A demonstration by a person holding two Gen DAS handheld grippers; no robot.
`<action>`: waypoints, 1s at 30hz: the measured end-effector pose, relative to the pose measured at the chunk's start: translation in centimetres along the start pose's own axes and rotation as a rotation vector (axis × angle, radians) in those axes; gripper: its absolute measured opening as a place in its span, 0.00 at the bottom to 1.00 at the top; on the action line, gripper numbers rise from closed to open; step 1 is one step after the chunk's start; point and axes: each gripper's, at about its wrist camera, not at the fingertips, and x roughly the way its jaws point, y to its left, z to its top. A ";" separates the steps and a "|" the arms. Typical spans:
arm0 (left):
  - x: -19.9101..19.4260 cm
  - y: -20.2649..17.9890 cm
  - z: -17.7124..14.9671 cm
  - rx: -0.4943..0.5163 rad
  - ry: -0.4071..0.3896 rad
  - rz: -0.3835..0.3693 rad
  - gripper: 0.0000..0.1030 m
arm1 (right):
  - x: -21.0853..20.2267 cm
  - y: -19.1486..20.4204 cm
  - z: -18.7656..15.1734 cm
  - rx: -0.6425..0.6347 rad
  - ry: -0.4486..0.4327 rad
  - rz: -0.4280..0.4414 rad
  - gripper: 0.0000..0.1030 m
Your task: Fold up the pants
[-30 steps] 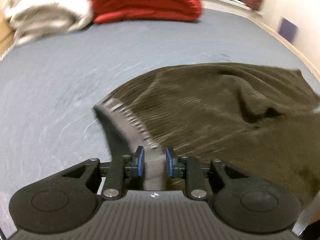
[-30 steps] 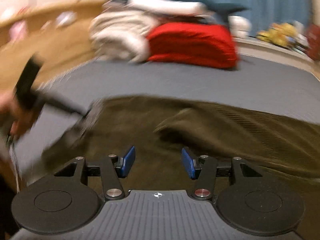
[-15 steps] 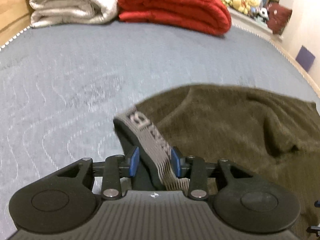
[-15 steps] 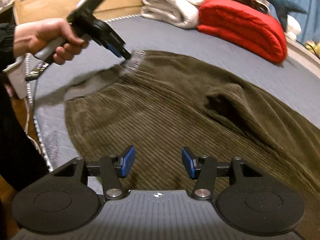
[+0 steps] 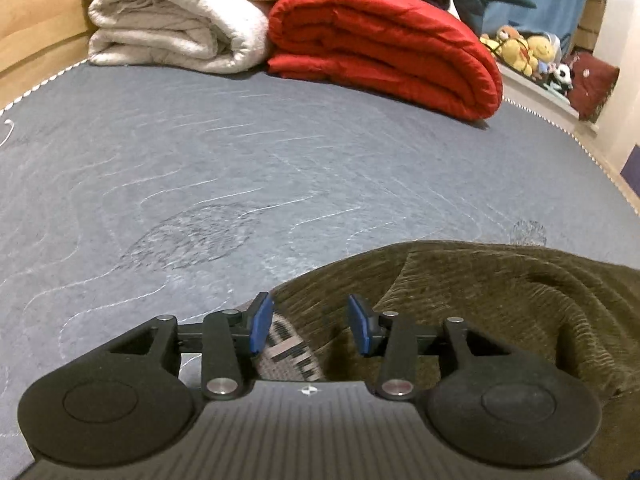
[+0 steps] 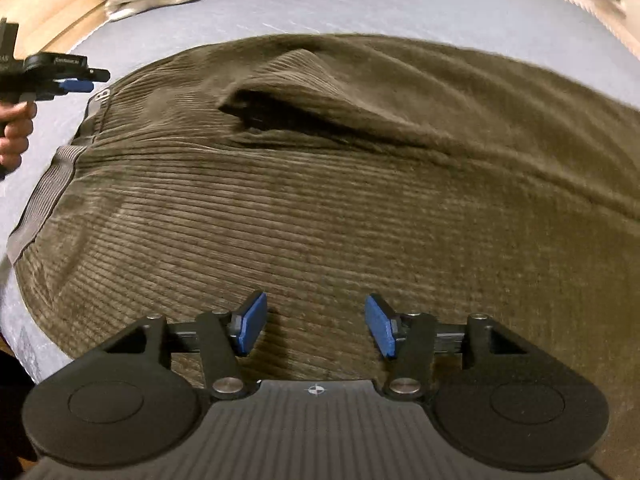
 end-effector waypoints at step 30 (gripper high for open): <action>7.8 -2.7 1.3 0.185 0.050 -0.130 0.24 | -1.7 -2.2 0.8 0.060 -0.019 0.026 0.60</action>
